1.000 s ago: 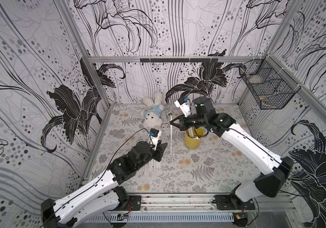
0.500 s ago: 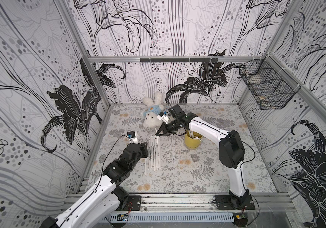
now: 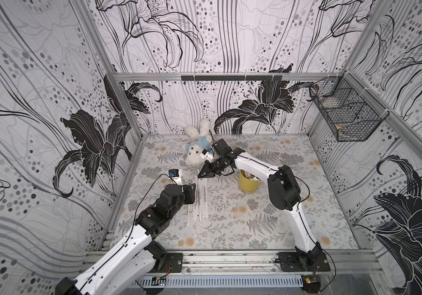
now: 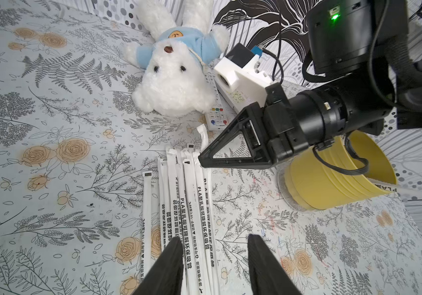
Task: Take the straws out of the storage container
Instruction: Place the straw at the center of the board.
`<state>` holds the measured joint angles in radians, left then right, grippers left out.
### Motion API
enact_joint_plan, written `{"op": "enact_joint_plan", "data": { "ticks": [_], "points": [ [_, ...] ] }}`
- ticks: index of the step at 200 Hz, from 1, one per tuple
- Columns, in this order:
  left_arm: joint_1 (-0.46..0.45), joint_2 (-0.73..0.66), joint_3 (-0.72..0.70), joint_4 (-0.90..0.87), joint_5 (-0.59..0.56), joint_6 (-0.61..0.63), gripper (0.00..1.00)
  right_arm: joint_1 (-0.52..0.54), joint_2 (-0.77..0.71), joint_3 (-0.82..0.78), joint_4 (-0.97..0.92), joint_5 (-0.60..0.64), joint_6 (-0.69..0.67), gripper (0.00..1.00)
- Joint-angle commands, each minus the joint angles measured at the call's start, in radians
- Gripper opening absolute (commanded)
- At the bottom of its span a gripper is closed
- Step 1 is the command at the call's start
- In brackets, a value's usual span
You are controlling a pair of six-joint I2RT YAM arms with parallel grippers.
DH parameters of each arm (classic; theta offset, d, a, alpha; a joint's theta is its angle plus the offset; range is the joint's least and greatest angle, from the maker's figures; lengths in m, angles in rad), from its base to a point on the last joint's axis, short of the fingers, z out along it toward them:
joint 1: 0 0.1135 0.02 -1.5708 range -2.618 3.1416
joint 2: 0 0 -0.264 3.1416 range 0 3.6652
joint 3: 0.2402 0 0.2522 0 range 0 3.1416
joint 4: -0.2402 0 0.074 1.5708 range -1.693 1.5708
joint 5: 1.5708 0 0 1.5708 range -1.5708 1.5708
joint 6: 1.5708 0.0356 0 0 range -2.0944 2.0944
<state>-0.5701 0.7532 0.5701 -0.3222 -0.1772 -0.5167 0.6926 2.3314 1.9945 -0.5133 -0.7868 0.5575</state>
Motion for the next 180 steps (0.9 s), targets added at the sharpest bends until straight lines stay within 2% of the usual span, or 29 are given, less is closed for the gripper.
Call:
{"op": "enact_joint_plan", "data": {
  "ticks": [1, 62, 96, 158, 180],
  "points": [
    [0.004, -0.017, 0.004, 0.049, 0.026, 0.000, 0.46, -0.002, 0.047, 0.048, -0.008, -0.007, 0.029, 0.05],
    [0.004, -0.016, -0.004, 0.064, 0.058, 0.000, 0.46, -0.005, 0.096, 0.074, -0.016, -0.012, 0.050, 0.10],
    [0.004, -0.020, -0.001, 0.066, 0.058, 0.004, 0.46, -0.006, 0.095, 0.073, -0.026, -0.013, 0.046, 0.21],
    [0.004, -0.017, 0.001, 0.063, 0.058, 0.005, 0.46, -0.005, 0.074, 0.072, -0.043, 0.006, 0.037, 0.27],
    [0.004, -0.017, 0.000, 0.061, 0.061, 0.004, 0.46, -0.005, 0.070, 0.086, -0.081, 0.052, 0.012, 0.35]
  ]
}}
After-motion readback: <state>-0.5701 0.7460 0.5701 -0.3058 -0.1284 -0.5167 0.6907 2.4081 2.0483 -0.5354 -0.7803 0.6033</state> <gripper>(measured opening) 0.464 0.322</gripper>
